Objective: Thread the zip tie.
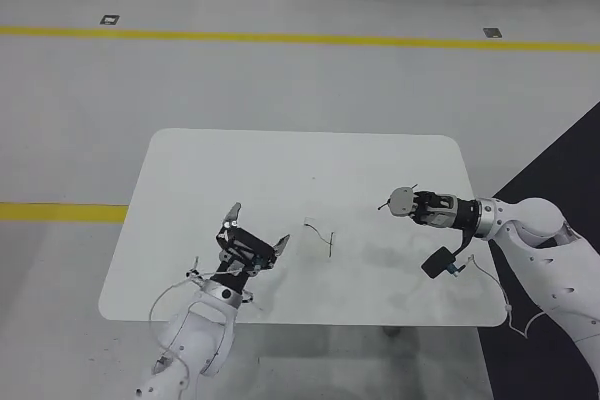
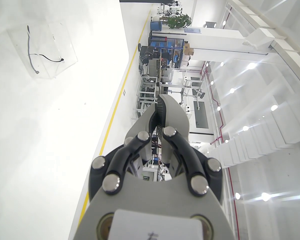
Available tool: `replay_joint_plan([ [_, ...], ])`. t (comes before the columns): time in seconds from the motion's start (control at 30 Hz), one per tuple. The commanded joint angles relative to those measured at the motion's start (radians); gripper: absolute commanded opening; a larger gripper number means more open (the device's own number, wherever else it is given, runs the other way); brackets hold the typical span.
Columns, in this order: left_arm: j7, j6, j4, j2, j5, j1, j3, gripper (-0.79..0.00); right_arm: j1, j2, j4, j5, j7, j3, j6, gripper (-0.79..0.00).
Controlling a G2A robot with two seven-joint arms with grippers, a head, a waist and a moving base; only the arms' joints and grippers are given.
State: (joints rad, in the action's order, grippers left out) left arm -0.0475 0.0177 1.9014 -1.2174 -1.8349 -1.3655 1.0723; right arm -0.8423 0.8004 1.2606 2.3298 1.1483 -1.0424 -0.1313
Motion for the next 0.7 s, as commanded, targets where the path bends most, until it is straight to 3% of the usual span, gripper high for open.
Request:
replay_joint_plan([
  [0.0,0.002,0.021,-0.034,-0.018,-0.069,0.091,-0.092,0.0,0.0,0.0,0.0,0.0,0.0,0.0,0.0,-0.785],
  [0.17,-0.049,0.019,-0.155,-0.073,-0.204,0.276,-0.288,0.0,0.0,0.0,0.0,0.0,0.0,0.0,0.0,-0.785],
  [0.27,-0.137,0.004,-0.222,-0.107,-0.181,0.351,-0.347,0.0,0.0,0.0,0.0,0.0,0.0,0.0,0.0,-0.785],
  [0.67,-0.15,0.001,-0.228,-0.111,-0.167,0.359,-0.347,0.0,0.0,0.0,0.0,0.0,0.0,0.0,0.0,-0.785],
])
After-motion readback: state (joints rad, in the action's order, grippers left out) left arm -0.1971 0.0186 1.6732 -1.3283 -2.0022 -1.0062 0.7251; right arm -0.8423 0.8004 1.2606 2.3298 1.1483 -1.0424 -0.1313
